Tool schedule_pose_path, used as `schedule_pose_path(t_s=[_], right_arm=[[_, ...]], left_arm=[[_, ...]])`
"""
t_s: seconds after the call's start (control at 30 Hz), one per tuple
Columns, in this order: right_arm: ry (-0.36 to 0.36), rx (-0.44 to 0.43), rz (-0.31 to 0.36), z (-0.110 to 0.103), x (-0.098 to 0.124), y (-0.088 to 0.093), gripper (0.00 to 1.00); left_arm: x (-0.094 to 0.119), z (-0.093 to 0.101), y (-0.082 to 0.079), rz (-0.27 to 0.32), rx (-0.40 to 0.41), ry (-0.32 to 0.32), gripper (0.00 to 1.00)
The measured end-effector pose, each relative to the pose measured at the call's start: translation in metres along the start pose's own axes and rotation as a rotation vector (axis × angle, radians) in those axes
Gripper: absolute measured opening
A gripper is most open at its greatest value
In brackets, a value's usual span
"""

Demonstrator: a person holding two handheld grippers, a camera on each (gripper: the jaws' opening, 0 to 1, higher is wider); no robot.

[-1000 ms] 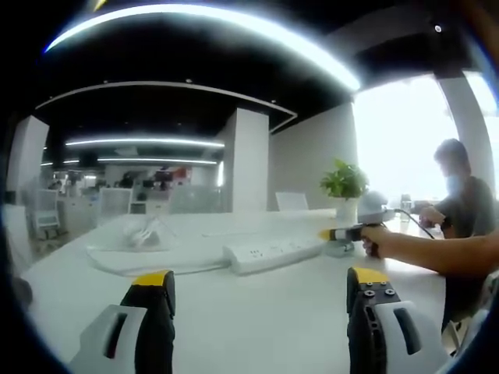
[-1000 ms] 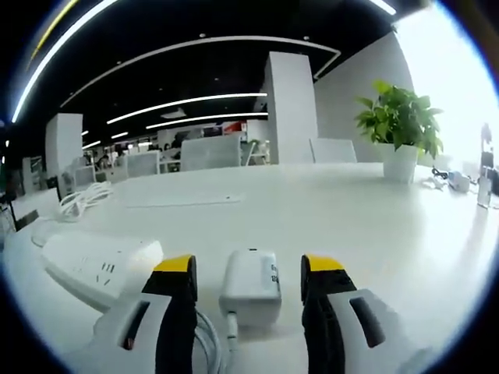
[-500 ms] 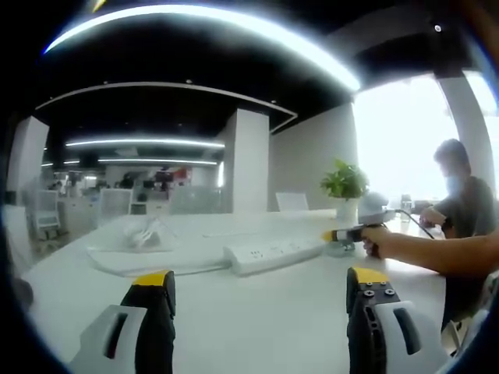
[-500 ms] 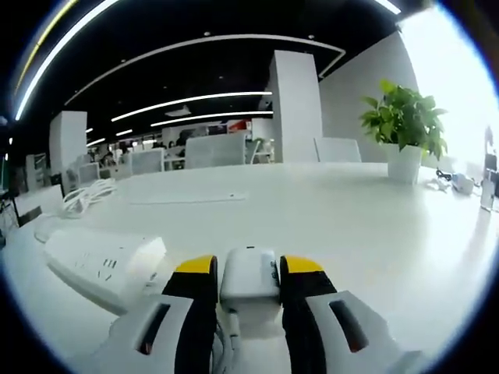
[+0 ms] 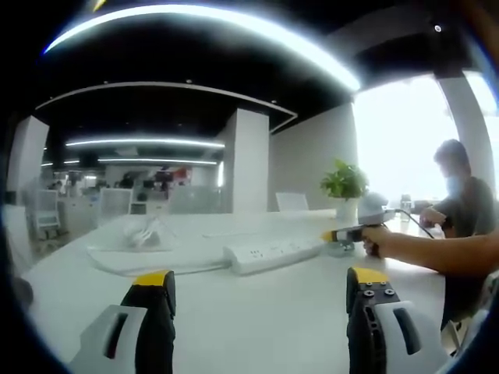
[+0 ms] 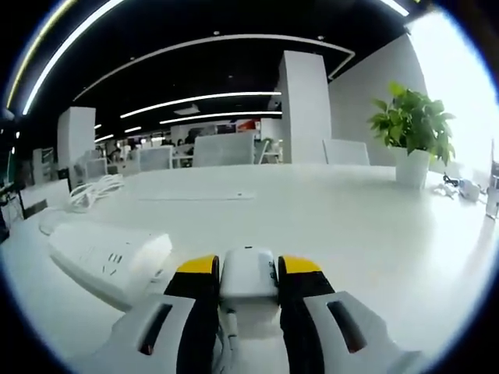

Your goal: Straighten the power strip on the desk, plug the charger into it

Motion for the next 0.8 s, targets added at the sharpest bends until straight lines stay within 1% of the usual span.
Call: schedule_pose_path(t_s=[0.2,0.4,0.8], right_arm=[[-0.041,-0.006,-0.008,-0.0004,-0.0025,0.0004,0.28],[-0.057,-0.007,-0.011,-0.0024,0.0009,0.0024,0.27],[-0.082,-0.019,-0.010,-0.0032,0.0021,0.0024,0.27]], left_arm=[[-0.0005,0.0007,-0.0011,0.002,0.002,0.002,0.93],[-0.0006,0.0017,-0.0007,-0.002,0.000,0.000,0.93],[0.0032,-0.0069,0.0017,-0.016,-0.008,-0.037,0.93]])
Point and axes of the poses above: the point that each gripper's makers call its tool centre point, and the gripper's own axes: x roughly backward along the fingers, z roughly to its right, y roughly out of its underside, the point moved 2 cm from there along x, roughly backward along the fingers, and after that the axes turned 6 degrees about -y, right-handed, at the moved point
